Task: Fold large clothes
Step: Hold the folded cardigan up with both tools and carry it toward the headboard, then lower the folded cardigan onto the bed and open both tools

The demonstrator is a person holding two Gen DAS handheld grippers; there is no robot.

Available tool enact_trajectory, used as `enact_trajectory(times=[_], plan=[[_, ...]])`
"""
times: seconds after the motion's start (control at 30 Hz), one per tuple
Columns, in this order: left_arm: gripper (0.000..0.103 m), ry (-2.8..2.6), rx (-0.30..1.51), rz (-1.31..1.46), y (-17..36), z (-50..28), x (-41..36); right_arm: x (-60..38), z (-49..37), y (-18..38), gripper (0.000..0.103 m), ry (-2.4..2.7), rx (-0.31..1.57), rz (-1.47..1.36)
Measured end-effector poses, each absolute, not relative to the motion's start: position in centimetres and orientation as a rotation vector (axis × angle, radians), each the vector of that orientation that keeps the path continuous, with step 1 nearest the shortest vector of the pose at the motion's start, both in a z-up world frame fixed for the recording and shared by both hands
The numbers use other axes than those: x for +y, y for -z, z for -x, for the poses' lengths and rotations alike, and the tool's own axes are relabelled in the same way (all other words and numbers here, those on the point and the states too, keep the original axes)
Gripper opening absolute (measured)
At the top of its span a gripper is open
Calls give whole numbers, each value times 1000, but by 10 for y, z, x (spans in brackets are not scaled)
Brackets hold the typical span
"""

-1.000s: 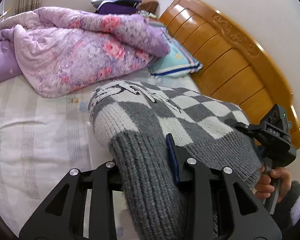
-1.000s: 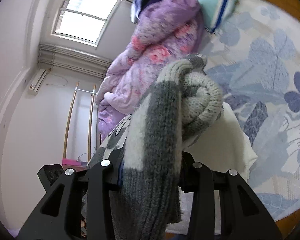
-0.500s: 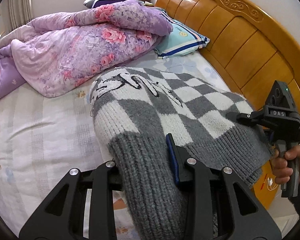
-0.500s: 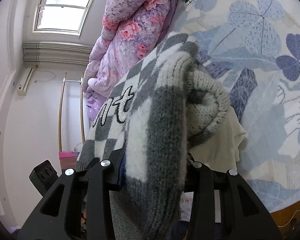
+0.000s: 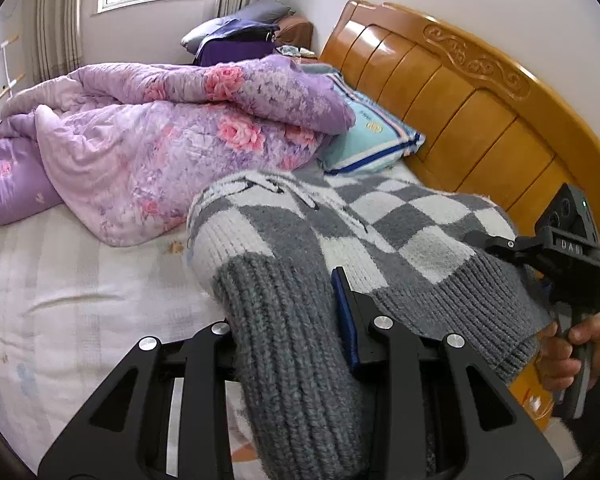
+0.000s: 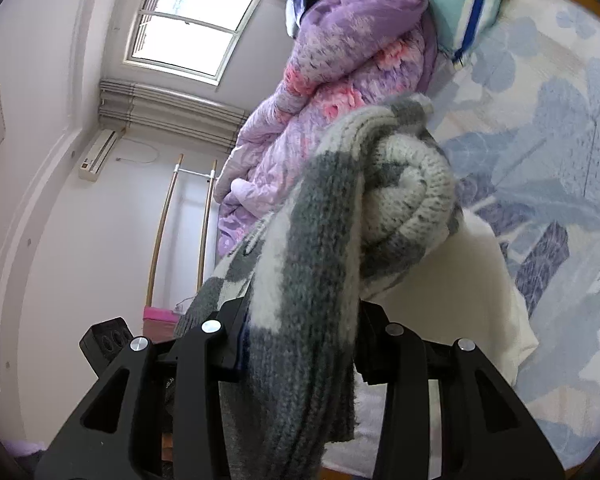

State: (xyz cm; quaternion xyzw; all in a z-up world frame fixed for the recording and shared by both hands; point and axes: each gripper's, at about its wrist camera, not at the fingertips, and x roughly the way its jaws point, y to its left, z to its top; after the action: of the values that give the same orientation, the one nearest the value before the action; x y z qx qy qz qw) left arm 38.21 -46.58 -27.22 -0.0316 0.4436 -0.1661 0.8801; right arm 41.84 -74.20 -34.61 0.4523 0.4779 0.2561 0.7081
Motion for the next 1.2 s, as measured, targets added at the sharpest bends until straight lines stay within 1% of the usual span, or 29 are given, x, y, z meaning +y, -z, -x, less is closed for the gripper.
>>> enact_trajectory(times=[0.07,0.13,0.23,0.4,0.47,0.5,0.57,0.6,0.63,0.67,0.73,0.8,0.9,1.0,1.17,1.2], plan=[[31,339,969,57,291,-375,-465,-737,-410,362,36,-546,1122,-976],[31,349,1029,24,321,-362,-469,-736,-396,389,36,-505,1195,-971],[31,362,1059,-56,357,-341,-476,-738,-374,419,36,-464,1249,-982],[31,373,1159,-24,399,-327,-471,-746,-347,453,36,-394,1328,-966],[33,369,1220,-21,417,-323,-470,-749,-342,463,36,-349,1359,-941],[36,365,1243,-23,425,-321,-471,-752,-339,468,35,-321,1360,-936],[48,360,1296,-20,440,-318,-470,-759,-336,475,35,-262,1367,-945],[62,340,1331,-30,448,-316,-470,-761,-336,477,35,-232,1375,-927],[69,327,1343,-41,451,-316,-471,-761,-337,479,35,-208,1387,-899],[70,322,1358,-56,455,-315,-472,-761,-338,483,35,-198,1396,-887],[81,313,1393,-85,462,-315,-475,-758,-340,488,35,-162,1431,-846],[81,312,1381,-92,460,-313,-473,-751,-344,494,36,-115,1460,-787],[81,280,1371,-81,454,-313,-466,-747,-345,498,43,-47,1494,-717],[81,246,1381,-51,453,-318,-452,-744,-349,490,53,36,1501,-553],[81,217,1356,19,441,-318,-432,-725,-359,455,54,58,1436,-260],[81,220,1342,44,435,-316,-427,-718,-359,448,54,33,1415,-239]])
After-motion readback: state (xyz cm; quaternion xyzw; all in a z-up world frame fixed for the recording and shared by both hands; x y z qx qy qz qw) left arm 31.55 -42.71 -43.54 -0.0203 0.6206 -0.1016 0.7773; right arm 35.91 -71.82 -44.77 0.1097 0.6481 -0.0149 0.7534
